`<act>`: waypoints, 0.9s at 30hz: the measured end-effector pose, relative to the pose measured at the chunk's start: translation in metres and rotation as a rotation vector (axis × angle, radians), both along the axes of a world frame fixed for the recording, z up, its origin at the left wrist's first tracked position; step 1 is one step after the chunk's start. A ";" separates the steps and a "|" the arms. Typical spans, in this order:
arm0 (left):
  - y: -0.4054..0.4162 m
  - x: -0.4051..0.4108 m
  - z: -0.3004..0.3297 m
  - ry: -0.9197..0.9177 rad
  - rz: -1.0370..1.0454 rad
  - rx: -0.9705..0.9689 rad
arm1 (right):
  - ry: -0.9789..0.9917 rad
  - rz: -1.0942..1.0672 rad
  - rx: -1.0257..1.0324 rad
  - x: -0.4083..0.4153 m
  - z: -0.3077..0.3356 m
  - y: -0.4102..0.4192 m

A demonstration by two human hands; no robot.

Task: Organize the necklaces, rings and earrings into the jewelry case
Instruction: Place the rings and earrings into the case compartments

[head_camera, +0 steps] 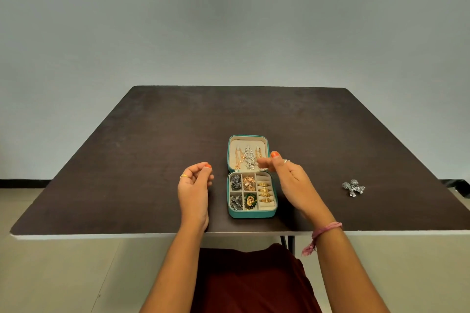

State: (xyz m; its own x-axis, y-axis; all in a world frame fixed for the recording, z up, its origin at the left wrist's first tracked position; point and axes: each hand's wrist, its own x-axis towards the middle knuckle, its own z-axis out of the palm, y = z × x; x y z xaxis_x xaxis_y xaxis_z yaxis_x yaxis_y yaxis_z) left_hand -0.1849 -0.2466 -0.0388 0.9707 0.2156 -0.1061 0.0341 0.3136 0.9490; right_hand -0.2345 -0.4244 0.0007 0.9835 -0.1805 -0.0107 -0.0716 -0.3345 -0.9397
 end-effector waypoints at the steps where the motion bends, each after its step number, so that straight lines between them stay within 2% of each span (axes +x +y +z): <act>1: 0.001 0.001 0.000 0.002 0.003 -0.011 | -0.012 -0.003 -0.005 -0.001 0.001 -0.004; 10: -0.021 0.007 0.019 -0.035 -0.036 0.008 | -0.138 -0.141 0.006 -0.016 0.003 -0.046; 15: -0.058 -0.002 0.039 -0.084 -0.195 0.022 | -0.216 -0.254 -0.026 -0.033 -0.002 -0.082; 21: -0.110 -0.016 0.050 -0.108 -0.414 -0.064 | -0.219 -0.375 -0.105 -0.051 -0.011 -0.135; 27: -0.157 -0.030 0.032 -0.061 -0.617 0.066 | -0.205 -0.487 -0.038 -0.058 -0.023 -0.172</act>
State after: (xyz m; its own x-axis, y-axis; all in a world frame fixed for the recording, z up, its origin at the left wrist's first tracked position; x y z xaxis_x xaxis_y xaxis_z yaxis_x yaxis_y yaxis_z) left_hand -0.2149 -0.4031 -0.0068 0.9224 -0.3827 -0.0517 0.1352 0.1946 0.9715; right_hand -0.2927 -0.5967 -0.0219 0.7672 -0.6132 0.1882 -0.0434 -0.3424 -0.9386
